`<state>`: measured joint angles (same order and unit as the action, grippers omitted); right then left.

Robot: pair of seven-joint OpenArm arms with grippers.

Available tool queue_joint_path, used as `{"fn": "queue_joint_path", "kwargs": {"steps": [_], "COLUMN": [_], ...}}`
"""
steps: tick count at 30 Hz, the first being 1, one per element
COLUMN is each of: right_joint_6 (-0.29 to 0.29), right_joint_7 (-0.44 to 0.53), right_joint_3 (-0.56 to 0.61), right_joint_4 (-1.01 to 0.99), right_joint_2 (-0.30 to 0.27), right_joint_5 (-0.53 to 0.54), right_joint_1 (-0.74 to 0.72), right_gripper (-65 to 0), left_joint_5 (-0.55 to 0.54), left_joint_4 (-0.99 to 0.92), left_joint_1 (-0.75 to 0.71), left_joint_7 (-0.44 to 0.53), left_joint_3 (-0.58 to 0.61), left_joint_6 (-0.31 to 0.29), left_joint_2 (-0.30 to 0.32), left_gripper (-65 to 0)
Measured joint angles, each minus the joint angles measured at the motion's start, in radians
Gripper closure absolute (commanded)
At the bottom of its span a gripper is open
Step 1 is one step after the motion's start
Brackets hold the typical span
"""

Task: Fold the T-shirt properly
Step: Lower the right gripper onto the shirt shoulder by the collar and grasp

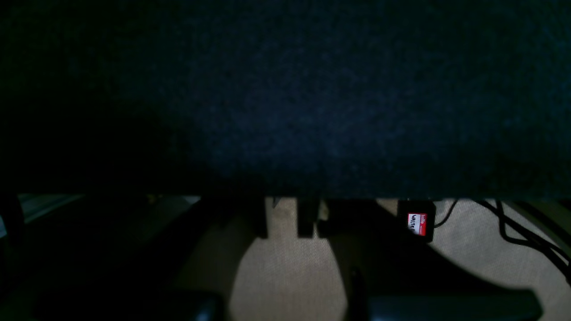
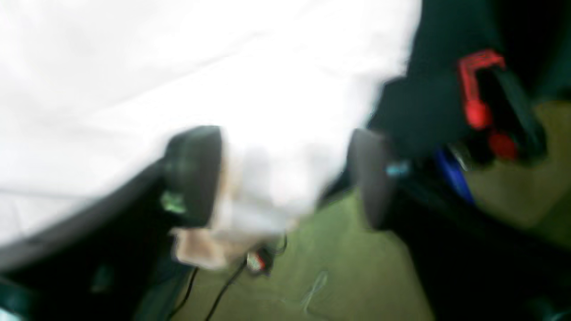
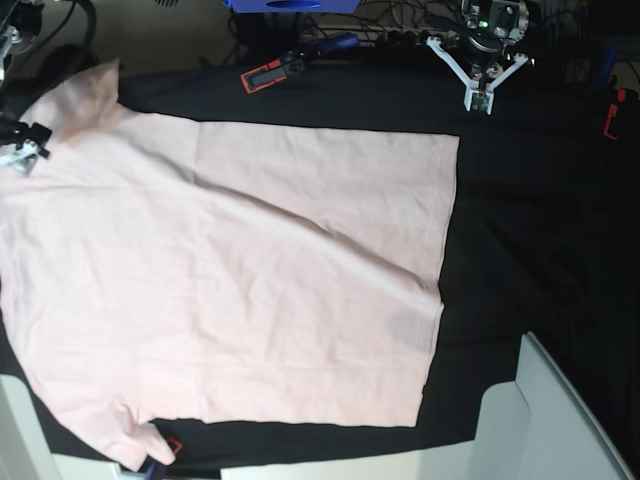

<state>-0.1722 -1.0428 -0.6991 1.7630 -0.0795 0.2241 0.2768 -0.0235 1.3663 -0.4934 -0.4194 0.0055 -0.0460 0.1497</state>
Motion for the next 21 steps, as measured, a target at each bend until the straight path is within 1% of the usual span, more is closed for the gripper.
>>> {"fn": "queue_joint_path", "kwargs": {"steps": [3,6,8,9,10,11,13,14,16,18,19,21], "right_joint_6": [-0.055,-0.082,-0.108,-0.128,-0.159,-0.181,-0.203,-0.229,-0.229,-0.229,-0.228,-0.229], "right_joint_7": [0.003,0.002,-0.002,0.0,0.005,0.01,0.006,0.004,0.005,0.008,0.016,0.048], "right_joint_3": [-0.098,-0.159,-0.172,-0.172,-0.172,-0.175,-0.178,-0.177,-0.178,-0.178,-0.178,-0.179], "right_joint_4": [-0.007,-0.043,-0.074,-0.092,-0.118,-0.141,-0.175,-0.187,-0.201,-0.222,-0.238,-0.264], "right_joint_2": [-0.003,0.001,0.0,0.0,0.0,0.01,0.034,0.042,0.045,0.036,0.033,0.034], "right_joint_5": [0.063,0.089,0.086,0.085,0.087,0.087,0.085,0.089,0.09,0.087,0.084,0.087], "right_joint_1": [-0.005,-0.008,-0.006,-0.005,-0.007,-0.012,-0.022,-0.024,-0.026,-0.031,-0.038,-0.043], "right_gripper": [-49.5,-48.6,-48.6,-48.6,-48.6,-48.6,-48.6,-48.6,-48.6,-48.6,-48.6,-48.6], "left_joint_5": [-0.002,-0.005,-0.007,-0.007,-0.007,-0.007,-0.007,-0.007,-0.007,-0.007,-0.007,-0.008], "left_joint_4": [0.0,0.0,0.0,0.0,0.0,0.0,0.0,0.0,0.0,0.009,0.021,0.05], "left_joint_1": [0.005,0.006,0.006,0.008,0.008,0.008,0.008,0.008,0.008,0.008,0.01,0.023], "left_joint_7": [-0.001,-0.003,-0.003,-0.004,-0.007,-0.007,-0.007,-0.007,-0.007,-0.018,-0.05,-0.164], "left_joint_3": [0.0,0.0,0.0,0.0,0.0,0.0,0.0,0.0,0.0,-0.001,-0.001,-0.001], "left_joint_6": [0.001,0.007,0.011,0.012,0.012,0.012,0.012,0.012,0.012,0.012,0.011,0.008], "left_joint_2": [-0.001,-0.004,-0.006,-0.006,-0.006,-0.006,-0.006,-0.007,-0.008,-0.008,-0.008,-0.008], "left_gripper": [-10.1,-10.1,-10.1,-10.1,-10.1,-10.1,-10.1,-10.1,-10.1,-10.1,-10.1,-10.1]}}
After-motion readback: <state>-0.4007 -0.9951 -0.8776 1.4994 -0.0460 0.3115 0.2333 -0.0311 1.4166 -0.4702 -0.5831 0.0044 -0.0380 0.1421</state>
